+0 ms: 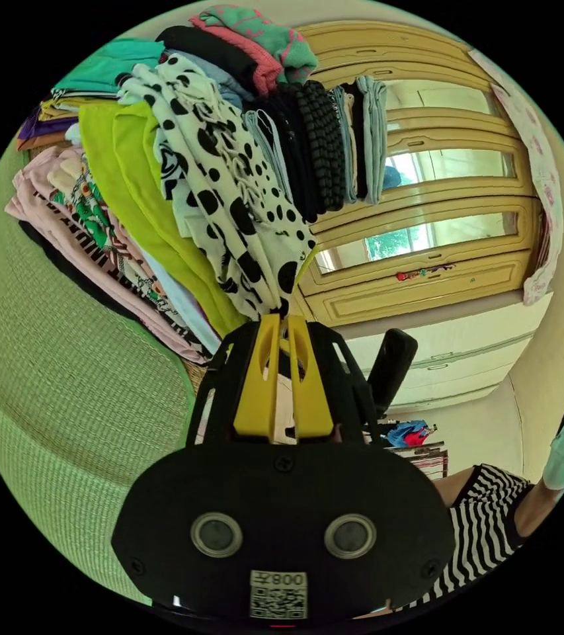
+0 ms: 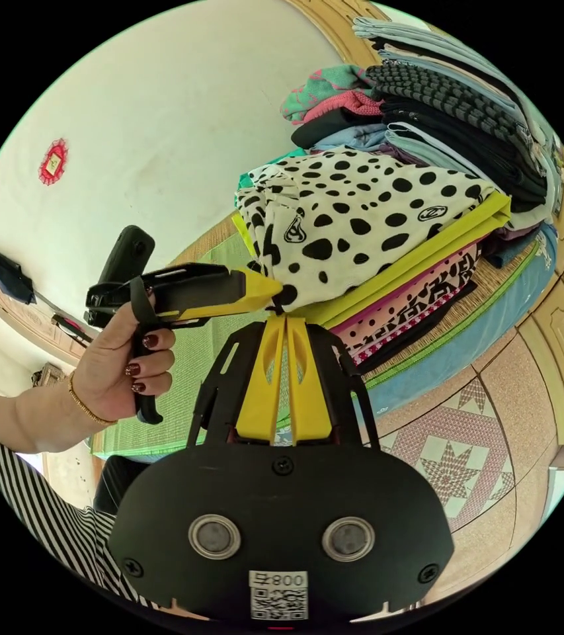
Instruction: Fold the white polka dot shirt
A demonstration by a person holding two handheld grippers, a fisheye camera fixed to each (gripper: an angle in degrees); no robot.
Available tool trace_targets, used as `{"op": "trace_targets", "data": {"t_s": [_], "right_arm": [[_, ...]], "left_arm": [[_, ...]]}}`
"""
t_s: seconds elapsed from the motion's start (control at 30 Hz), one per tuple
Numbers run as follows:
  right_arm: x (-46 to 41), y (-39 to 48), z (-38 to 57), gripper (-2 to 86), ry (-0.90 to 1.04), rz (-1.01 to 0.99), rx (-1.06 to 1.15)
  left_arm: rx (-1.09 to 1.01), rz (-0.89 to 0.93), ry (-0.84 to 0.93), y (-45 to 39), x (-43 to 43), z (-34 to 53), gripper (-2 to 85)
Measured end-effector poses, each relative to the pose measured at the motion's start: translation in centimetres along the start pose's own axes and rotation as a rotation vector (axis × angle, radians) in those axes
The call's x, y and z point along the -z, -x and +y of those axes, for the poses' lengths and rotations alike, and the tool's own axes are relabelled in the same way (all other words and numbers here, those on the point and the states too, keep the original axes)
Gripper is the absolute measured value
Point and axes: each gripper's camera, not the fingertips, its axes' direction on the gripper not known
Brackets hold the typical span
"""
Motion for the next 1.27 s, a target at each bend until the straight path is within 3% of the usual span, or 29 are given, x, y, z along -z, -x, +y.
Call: {"op": "trace_targets", "data": {"t_s": [0.37,0.5,0.6,0.7,0.87,0.93,1.03,1.27], "right_arm": [[1.4,2.7,1.2,0.1,-0.078,-0.061,-0.004],[-1.9,3.1,0.0,0.1,0.030,-0.015,-0.006],[-1.6,4.4,1.0,0.1,0.000,-0.038,-0.017],[-0.8,6.7,2.4,0.1,-0.022,-0.059,0.031],[1.2,13.7,2.9,0.1,-0.194,-0.057,0.252],[0.6,16.0,1.8,0.1,-0.223,-0.107,0.326],[-1.6,19.7,-1.0,0.1,-0.205,-0.233,0.441],[-9.4,27.7,-8.9,0.2,-0.151,-0.287,0.573]], "left_arm": [[0.052,0.035,-0.038,-0.3,1.4,4.8,2.1],[0.039,0.039,-0.044,-1.4,2.4,6.8,1.7],[-0.034,-0.017,-0.038,-2.8,4.5,9.3,1.0],[-0.118,-0.191,-0.003,-3.8,7.4,13.1,0.4],[-0.096,-0.676,0.197,-2.7,9.7,21.1,0.3],[-0.074,-0.779,0.272,-2.0,9.3,23.3,0.3],[-0.074,-0.778,0.203,-2.7,10.0,25.9,0.2],[-0.140,-0.685,0.110,-4.3,12.9,30.2,0.2]]}}
